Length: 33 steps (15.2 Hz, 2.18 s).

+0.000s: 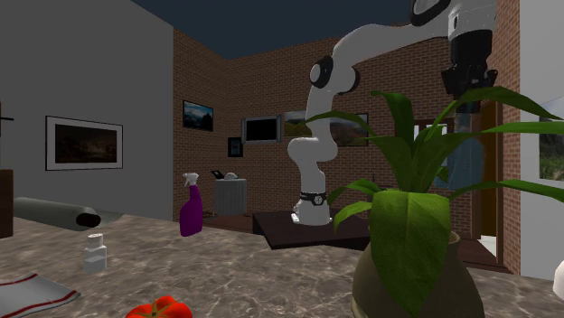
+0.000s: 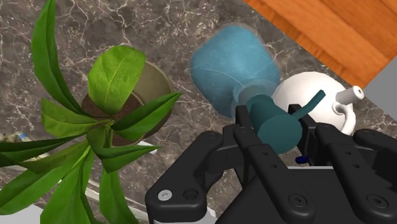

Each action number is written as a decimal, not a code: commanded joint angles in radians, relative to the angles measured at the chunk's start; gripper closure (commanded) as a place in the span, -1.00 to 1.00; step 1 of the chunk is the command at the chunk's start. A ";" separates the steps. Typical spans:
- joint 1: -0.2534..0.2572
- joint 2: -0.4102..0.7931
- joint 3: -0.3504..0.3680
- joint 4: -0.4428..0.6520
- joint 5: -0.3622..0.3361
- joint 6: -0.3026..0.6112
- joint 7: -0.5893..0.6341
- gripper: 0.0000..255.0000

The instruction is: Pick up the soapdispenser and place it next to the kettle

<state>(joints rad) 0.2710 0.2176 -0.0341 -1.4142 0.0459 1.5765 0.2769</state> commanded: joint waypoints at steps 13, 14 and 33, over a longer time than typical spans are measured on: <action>0.001 -0.016 0.000 -0.212 0.000 0.196 -0.008 1.00; 0.001 -0.016 0.000 -0.224 0.001 0.209 -0.008 1.00; 0.002 0.041 0.002 -0.405 0.006 0.447 -0.019 1.00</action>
<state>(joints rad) 0.2725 0.2558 -0.0327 -1.8095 0.0519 2.0097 0.2584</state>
